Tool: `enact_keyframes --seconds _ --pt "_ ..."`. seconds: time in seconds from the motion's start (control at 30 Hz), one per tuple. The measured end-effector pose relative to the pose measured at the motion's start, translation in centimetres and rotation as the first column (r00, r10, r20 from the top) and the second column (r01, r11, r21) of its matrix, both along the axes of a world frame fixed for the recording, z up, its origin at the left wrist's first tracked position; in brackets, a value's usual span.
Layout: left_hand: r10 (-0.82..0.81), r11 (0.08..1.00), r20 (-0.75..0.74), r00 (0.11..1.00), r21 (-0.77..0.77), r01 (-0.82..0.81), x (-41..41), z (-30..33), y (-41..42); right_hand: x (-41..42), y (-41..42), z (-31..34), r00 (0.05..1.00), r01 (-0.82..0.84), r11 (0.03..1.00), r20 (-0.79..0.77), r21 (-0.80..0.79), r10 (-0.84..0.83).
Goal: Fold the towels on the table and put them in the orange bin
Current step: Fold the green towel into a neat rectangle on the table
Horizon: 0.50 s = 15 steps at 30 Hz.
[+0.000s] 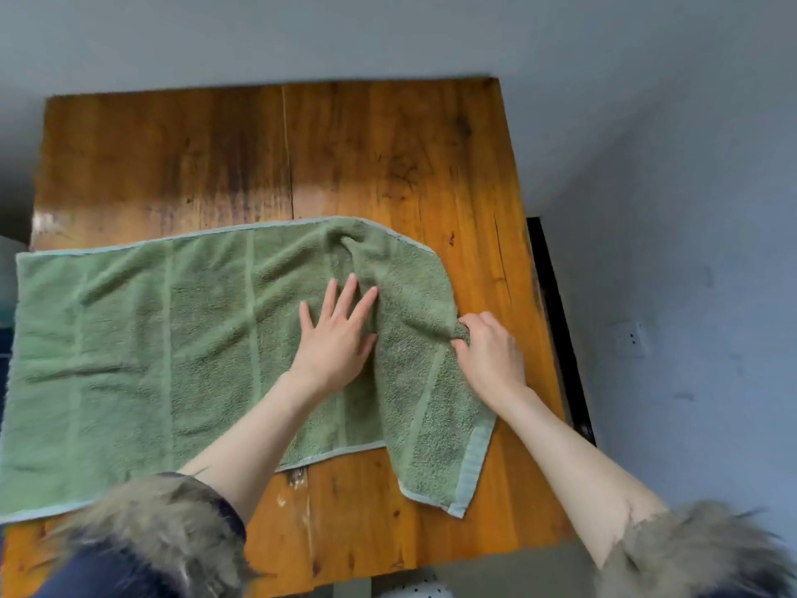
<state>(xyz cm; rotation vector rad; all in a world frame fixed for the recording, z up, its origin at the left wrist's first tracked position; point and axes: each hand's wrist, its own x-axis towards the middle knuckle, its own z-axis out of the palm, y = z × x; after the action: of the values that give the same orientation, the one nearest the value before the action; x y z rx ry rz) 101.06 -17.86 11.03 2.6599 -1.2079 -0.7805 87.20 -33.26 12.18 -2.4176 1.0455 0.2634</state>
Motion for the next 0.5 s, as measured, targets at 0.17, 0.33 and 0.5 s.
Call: enact_keyframes --seconds 0.17,0.33,0.5 --pt "0.069 0.998 -0.023 0.997 0.015 -0.069 1.0 -0.1 -2.3 1.0 -5.8 0.6 0.988 0.082 0.997 0.133 0.004 -0.082" --pt "0.033 0.993 0.013 0.999 0.112 -0.034 1.0 -0.6 -3.2 2.3 -10.5 0.9 0.965 0.190 0.981 0.188 -0.034 -0.181" --pt "0.015 0.975 -0.002 1.000 0.221 -0.014 1.0 -0.6 -3.9 2.0 -12.1 0.1 0.957 0.290 0.955 -0.014 0.067 -0.290"
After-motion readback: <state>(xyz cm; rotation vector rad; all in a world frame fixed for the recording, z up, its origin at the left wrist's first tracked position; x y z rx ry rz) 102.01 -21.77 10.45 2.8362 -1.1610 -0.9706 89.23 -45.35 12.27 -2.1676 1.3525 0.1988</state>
